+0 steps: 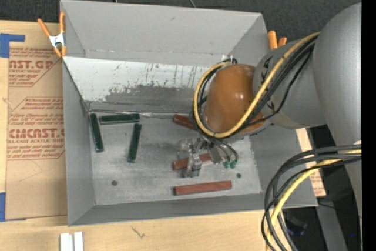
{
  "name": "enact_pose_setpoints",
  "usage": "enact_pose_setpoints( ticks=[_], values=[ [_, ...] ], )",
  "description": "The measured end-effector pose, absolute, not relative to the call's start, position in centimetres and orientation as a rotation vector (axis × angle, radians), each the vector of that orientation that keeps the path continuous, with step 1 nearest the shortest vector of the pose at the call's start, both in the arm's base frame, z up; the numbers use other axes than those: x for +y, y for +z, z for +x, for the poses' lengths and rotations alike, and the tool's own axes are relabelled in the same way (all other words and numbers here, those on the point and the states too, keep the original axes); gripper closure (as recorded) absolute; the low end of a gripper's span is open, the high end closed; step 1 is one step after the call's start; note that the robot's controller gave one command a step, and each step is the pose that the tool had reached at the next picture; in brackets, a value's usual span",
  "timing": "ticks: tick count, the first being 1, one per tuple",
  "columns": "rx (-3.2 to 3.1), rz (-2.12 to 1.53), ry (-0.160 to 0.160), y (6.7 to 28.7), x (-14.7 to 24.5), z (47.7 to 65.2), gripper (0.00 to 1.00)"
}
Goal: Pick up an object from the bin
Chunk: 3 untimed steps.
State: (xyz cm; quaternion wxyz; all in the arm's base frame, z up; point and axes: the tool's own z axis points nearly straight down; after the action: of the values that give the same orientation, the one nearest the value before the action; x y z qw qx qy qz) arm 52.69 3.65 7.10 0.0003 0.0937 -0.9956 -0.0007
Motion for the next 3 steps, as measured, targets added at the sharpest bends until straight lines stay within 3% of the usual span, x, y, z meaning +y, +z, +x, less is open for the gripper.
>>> enact_pose_setpoints(
  ticks=[2,3],
  values=[
    [-3.127,0.293,-0.003,7.1,3.6,52.7,1.00],
    [-3.134,0.241,0.000,21.6,-0.5,53.4,1.00]
  ],
)
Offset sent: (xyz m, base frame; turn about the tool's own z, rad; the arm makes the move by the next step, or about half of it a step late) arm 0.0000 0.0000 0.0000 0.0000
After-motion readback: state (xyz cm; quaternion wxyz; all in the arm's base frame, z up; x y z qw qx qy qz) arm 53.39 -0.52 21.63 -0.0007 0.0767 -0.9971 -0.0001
